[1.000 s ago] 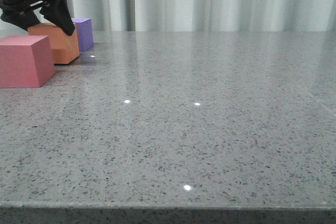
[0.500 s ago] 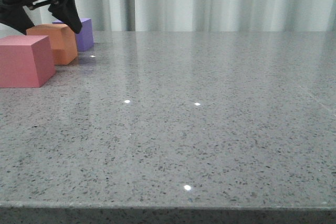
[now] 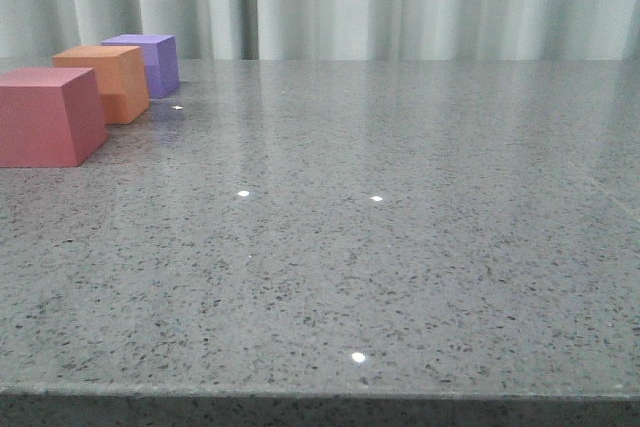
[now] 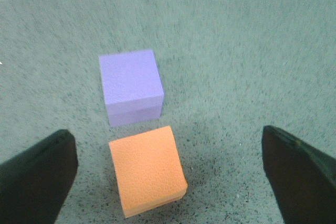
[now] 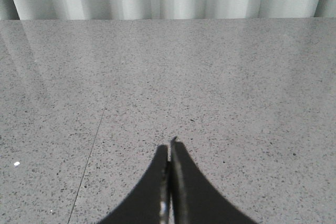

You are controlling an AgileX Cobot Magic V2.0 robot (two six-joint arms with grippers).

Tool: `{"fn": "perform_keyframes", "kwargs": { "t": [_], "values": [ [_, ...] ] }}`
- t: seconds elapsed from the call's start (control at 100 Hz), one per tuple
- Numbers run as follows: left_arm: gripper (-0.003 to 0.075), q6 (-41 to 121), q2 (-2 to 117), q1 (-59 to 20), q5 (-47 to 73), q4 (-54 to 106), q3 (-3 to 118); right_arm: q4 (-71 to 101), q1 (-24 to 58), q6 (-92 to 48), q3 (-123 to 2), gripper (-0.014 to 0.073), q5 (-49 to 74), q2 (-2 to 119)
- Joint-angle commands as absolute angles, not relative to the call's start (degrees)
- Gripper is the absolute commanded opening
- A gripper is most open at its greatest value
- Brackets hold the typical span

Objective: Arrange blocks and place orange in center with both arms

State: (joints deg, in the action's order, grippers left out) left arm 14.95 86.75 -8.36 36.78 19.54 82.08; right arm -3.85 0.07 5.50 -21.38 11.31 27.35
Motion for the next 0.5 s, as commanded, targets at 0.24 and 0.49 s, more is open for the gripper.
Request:
{"fn": "perform_keyframes", "kwargs": {
  "t": [0.24, 0.49],
  "values": [
    [0.0672, 15.0, 61.2, -8.2, 18.4, 20.9, 58.8, -4.0, -0.4, 5.2, -23.0, -0.0069, 6.5, 27.3],
    [0.0672, 15.0, 43.1, -8.2, 15.1, 21.1, 43.6, -4.0, -0.4, 5.2, -23.0, -0.0069, 6.5, 27.3]
  ]
}}
